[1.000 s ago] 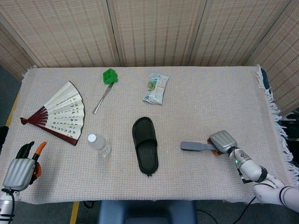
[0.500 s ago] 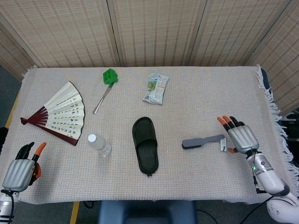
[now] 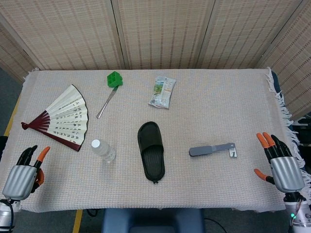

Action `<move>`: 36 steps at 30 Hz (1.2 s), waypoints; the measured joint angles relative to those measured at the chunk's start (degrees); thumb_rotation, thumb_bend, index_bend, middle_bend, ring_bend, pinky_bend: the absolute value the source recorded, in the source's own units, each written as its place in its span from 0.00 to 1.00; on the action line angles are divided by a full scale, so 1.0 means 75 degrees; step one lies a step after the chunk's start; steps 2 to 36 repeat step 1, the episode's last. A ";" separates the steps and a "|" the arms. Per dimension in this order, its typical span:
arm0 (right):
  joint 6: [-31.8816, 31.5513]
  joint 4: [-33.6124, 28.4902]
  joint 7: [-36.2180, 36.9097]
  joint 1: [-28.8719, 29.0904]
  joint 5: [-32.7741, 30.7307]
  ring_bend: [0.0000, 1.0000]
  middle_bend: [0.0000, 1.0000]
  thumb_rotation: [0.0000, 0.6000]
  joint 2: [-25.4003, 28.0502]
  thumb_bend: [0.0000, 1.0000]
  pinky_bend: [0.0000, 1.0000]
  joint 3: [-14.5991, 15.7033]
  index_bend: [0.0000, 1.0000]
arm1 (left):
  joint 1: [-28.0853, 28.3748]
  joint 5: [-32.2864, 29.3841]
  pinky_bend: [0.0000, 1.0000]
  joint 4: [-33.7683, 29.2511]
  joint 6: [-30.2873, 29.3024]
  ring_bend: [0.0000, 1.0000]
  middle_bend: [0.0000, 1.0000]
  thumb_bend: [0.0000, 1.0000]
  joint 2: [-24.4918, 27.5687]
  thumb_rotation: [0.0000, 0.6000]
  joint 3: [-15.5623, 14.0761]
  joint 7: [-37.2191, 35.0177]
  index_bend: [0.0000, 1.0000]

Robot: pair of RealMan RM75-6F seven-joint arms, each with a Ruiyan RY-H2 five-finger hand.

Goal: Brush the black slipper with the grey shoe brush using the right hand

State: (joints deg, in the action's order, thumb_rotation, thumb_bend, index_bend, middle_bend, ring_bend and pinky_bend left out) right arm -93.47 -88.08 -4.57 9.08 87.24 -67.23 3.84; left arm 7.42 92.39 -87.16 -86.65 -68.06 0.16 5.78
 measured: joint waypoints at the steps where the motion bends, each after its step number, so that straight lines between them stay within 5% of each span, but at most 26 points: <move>1: -0.0044 -0.0041 -0.0046 -0.0058 0.0023 0.00 0.00 1.00 0.0021 0.02 0.11 -0.0015 0.00 | 0.0002 0.0014 0.09 0.0033 -0.0003 0.00 0.00 0.50 -0.0024 1.00 -0.0004 -0.0034 0.00; 36: -0.0044 -0.0041 -0.0046 -0.0058 0.0023 0.00 0.00 1.00 0.0021 0.02 0.11 -0.0015 0.00 | 0.0002 0.0014 0.09 0.0033 -0.0003 0.00 0.00 0.50 -0.0024 1.00 -0.0004 -0.0034 0.00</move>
